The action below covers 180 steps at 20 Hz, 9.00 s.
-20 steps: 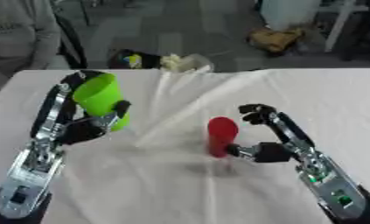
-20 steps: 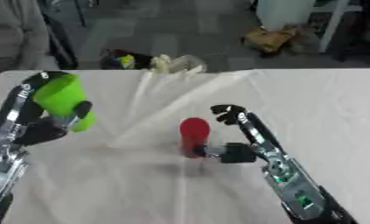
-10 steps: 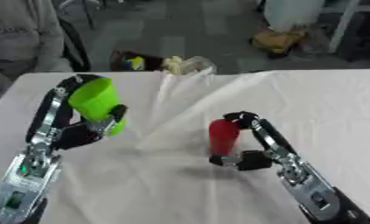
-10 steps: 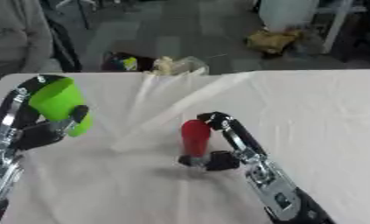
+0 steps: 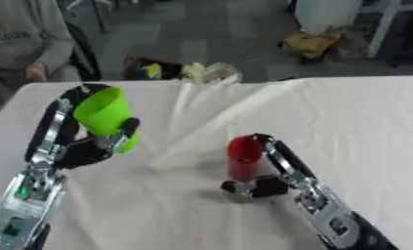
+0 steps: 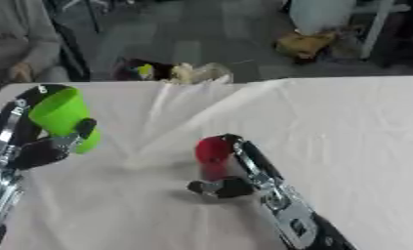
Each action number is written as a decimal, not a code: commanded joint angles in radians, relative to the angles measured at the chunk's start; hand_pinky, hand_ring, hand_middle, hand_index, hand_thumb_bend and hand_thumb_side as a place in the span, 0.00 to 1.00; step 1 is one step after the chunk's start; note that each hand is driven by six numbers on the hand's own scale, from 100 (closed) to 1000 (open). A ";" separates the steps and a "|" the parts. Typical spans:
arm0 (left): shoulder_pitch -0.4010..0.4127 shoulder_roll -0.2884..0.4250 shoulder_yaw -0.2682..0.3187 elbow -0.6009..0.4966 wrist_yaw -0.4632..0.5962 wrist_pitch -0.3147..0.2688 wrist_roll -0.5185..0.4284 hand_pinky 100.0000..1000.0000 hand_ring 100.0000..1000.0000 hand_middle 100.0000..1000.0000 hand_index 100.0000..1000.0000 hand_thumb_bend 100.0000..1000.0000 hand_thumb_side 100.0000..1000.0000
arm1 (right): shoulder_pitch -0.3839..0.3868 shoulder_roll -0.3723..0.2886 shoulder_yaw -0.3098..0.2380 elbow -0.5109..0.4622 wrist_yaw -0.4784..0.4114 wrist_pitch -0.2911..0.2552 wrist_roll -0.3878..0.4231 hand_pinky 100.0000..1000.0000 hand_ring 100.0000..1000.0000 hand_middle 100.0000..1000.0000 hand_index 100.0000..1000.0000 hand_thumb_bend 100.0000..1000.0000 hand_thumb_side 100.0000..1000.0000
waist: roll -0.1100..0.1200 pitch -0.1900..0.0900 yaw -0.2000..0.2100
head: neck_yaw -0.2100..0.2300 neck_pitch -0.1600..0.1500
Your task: Pour the contents of one cup into another cup.
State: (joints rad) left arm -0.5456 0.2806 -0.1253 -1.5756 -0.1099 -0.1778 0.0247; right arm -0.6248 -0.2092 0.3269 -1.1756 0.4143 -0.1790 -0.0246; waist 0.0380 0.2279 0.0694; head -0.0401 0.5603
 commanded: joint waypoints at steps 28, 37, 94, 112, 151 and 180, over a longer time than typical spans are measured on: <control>0.008 0.039 -0.015 0.003 -0.017 -0.006 -0.023 0.00 0.03 0.20 0.63 0.25 0.08 | -0.068 -0.084 -0.030 -0.071 -0.108 0.103 -0.161 0.45 0.22 0.21 0.36 0.00 0.00 | -0.015 -0.047 -0.027 | 0.002 0.000; 0.010 0.064 -0.072 0.057 -0.078 -0.030 -0.074 0.00 0.03 0.29 0.61 0.23 0.09 | -0.114 -0.170 -0.026 -0.161 -0.115 0.150 -0.121 0.45 0.23 0.21 0.36 0.00 0.00 | -0.029 -0.058 -0.056 | 0.020 0.009; -0.079 -0.075 -0.197 0.321 -0.351 -0.176 -0.182 0.00 0.00 0.28 0.59 0.20 0.12 | -0.298 -0.095 0.141 -0.305 0.328 0.026 0.216 0.50 0.25 0.23 0.38 0.00 0.16 | -0.049 -0.069 -0.068 | 0.022 0.024; -0.083 -0.074 -0.232 0.301 -0.348 -0.197 -0.228 0.00 0.00 0.28 0.58 0.19 0.13 | -0.306 -0.055 0.142 -0.163 0.550 -0.099 0.166 0.51 0.23 0.19 0.34 0.00 0.19 | -0.047 -0.068 -0.049 | 0.021 0.027; -0.082 -0.070 -0.231 0.306 -0.352 -0.198 -0.243 0.00 0.02 0.28 0.59 0.19 0.13 | -0.314 -0.094 0.162 -0.214 0.860 -0.258 0.099 0.56 0.28 0.25 0.40 0.00 0.26 | -0.053 -0.072 -0.047 | 0.026 0.024; -0.083 -0.071 -0.228 0.310 -0.353 -0.199 -0.248 0.00 0.03 0.28 0.59 0.19 0.12 | -0.329 -0.086 0.183 -0.233 0.940 -0.291 0.098 0.58 0.30 0.26 0.41 0.00 0.29 | -0.061 -0.075 -0.048 | 0.028 0.023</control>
State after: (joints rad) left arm -0.6084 0.2014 -0.3594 -1.2523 -0.4635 -0.3754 -0.2221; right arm -0.9296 -0.2865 0.5158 -1.3873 1.3456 -0.4674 0.0773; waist -0.0248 0.1725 0.0208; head -0.0119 0.5798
